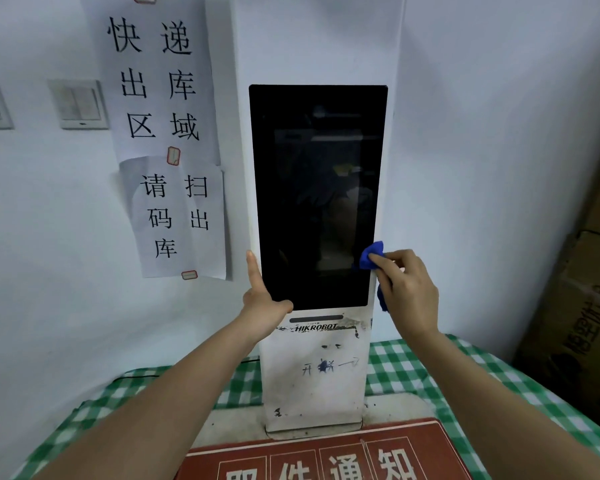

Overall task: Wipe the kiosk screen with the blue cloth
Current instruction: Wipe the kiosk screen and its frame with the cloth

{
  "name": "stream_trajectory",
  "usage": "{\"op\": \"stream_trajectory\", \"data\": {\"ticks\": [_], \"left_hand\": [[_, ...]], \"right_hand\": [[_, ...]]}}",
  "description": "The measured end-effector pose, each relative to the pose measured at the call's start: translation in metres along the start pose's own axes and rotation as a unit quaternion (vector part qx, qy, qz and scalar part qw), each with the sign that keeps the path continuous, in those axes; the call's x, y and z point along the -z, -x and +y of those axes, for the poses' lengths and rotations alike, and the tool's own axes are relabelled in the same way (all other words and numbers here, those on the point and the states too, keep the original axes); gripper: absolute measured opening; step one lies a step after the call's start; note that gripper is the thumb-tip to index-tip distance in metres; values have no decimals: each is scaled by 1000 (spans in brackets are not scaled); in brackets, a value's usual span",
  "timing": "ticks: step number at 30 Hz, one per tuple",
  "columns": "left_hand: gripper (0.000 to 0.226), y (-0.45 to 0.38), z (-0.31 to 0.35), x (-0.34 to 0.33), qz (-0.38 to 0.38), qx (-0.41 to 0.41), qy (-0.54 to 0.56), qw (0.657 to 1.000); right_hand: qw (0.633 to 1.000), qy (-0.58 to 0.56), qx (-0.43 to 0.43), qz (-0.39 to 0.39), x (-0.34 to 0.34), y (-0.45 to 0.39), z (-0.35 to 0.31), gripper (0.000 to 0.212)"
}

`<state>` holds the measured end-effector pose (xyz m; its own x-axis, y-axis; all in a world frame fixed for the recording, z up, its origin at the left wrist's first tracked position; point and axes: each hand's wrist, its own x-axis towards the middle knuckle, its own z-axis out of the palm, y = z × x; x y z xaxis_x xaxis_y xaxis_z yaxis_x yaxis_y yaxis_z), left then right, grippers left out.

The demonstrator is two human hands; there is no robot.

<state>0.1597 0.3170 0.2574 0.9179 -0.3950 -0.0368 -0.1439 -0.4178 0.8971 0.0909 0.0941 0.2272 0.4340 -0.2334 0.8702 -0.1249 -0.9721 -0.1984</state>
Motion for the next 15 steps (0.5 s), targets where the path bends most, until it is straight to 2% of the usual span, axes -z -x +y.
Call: {"op": "stream_trajectory", "data": {"ticks": [7,12,15], "left_hand": [[117,-7,-10,-5,28,-31,22,999],[119,-9,-11,-7,29,-33,36,998],[117,-9,-12,-7,26,-37,30,999]], "right_hand": [[999,6,44,-24,-8,21,4,29],[998,-37,-39,23,-7,4,-7,26],[999,-37,-24,18,-17,19,-12,27]]}}
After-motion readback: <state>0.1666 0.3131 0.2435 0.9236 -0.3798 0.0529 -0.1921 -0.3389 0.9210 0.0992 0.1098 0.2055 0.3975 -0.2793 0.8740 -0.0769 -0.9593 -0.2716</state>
